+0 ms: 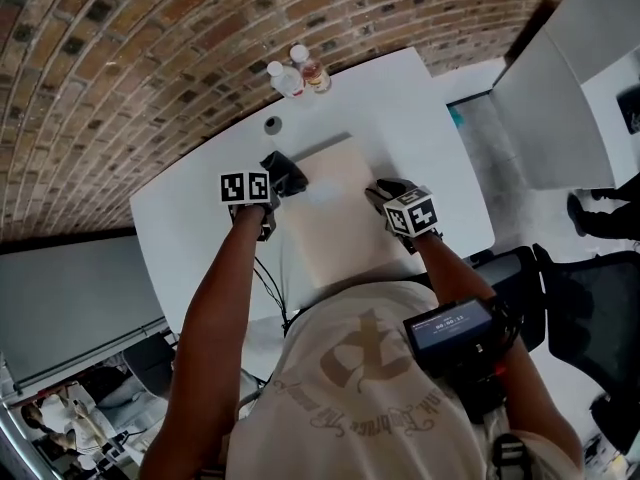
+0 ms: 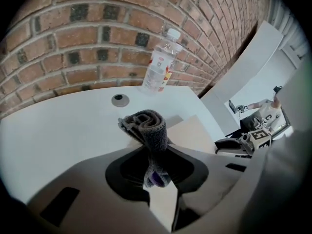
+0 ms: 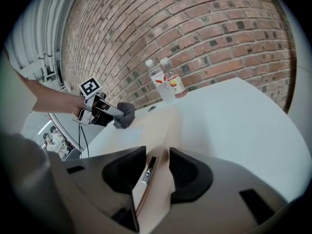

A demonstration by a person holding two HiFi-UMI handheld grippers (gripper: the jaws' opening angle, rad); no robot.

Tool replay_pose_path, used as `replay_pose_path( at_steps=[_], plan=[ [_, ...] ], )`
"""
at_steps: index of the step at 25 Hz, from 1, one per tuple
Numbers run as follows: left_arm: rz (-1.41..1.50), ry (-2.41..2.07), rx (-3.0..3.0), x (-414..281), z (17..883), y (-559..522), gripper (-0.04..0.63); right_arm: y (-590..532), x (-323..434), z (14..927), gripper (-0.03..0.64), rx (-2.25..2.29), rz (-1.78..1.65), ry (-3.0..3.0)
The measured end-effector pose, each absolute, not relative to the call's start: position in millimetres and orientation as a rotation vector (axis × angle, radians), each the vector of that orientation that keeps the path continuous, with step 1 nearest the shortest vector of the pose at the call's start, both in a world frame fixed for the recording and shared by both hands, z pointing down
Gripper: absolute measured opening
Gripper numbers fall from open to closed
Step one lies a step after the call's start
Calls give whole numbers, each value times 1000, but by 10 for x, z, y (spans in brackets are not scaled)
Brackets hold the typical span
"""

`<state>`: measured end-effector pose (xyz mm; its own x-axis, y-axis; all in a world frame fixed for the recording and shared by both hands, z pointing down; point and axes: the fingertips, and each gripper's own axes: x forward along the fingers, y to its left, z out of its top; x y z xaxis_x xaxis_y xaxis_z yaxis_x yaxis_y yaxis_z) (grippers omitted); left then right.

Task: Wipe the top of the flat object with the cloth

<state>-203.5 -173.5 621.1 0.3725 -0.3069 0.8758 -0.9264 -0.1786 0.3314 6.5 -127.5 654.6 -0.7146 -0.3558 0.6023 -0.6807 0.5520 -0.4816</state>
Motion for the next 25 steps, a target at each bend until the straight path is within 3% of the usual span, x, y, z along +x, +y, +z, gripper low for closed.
replay_pose_path(
  at_steps=[15, 25],
  plan=[
    [812, -1225, 1617, -2678, 6138, -1334, 98, -1275, 61, 6532, 163, 855, 993, -2344],
    [662, -1033, 1795, -1890, 5795, -1445, 97, -1290, 113, 6473, 164, 852, 981, -2356]
  ],
)
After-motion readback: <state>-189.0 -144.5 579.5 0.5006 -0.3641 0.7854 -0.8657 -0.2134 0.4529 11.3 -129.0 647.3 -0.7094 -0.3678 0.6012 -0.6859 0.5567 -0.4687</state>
